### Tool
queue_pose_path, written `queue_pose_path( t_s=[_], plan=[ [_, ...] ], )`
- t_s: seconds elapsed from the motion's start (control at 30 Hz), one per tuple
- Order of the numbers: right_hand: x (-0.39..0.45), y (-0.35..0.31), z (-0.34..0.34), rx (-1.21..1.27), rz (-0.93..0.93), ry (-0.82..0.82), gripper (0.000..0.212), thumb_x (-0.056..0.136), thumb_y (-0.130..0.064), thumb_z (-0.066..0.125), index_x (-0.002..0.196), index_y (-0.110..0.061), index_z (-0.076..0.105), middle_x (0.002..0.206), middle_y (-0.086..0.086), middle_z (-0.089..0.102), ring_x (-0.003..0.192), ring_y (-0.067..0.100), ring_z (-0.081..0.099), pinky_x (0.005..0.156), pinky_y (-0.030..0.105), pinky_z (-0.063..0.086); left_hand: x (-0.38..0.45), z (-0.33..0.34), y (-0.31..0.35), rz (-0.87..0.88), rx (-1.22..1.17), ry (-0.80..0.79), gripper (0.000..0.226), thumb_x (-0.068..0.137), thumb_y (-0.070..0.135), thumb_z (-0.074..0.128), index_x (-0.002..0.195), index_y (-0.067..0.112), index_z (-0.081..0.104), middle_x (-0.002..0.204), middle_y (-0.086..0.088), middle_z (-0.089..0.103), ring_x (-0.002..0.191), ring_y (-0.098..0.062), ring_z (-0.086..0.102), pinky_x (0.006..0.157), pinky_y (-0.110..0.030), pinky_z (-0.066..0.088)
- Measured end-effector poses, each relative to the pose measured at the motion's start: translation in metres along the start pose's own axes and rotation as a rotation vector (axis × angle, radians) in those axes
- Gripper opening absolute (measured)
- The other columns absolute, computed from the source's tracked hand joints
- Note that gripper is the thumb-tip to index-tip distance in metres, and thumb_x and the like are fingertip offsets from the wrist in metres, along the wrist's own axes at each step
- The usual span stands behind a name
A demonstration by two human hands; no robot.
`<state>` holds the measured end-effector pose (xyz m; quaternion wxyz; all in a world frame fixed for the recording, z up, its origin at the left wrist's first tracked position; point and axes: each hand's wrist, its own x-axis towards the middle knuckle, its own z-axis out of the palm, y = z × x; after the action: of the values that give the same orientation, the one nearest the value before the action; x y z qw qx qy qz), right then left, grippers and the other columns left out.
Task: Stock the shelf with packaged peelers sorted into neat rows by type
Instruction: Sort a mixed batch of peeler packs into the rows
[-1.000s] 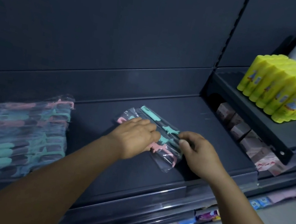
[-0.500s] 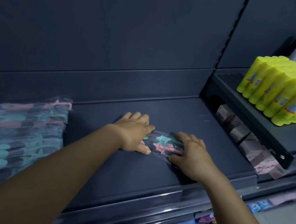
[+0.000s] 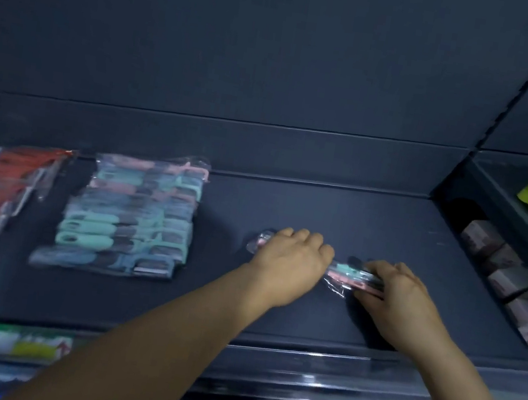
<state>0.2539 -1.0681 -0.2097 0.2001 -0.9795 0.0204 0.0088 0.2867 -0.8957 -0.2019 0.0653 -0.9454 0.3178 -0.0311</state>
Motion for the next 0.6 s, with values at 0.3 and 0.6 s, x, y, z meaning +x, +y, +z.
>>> queue_pose_path(
  t_s=[0.3,0.6],
  plan=[
    [-0.023,-0.091,0.023,0.26,-0.263,0.044,0.024,0.08,-0.01,0.066,0.096,-0.025,0.059,0.094,-0.007,0.056,0.08,0.011,0.052,0.066,0.008,0.035,-0.103,-0.005,-0.059,-0.126,0.075,0.234,0.029,0.047,0.001,0.072,0.066,0.016,0.056,0.062,-0.001,0.052,0.053,-0.021,0.052,0.05,-0.026,0.037],
    [-0.048,-0.202,0.082,0.32,-0.393,0.008,0.026,0.083,-0.005,0.06,0.102,-0.021,0.05,0.104,-0.007,0.043,0.095,0.014,0.05,0.075,0.014,0.034,-0.214,0.015,-0.139,-0.31,0.022,0.182,0.04,0.051,0.013,0.087,0.084,0.015,0.064,0.078,-0.002,0.062,0.065,-0.022,0.061,0.056,-0.03,0.049]
  ],
)
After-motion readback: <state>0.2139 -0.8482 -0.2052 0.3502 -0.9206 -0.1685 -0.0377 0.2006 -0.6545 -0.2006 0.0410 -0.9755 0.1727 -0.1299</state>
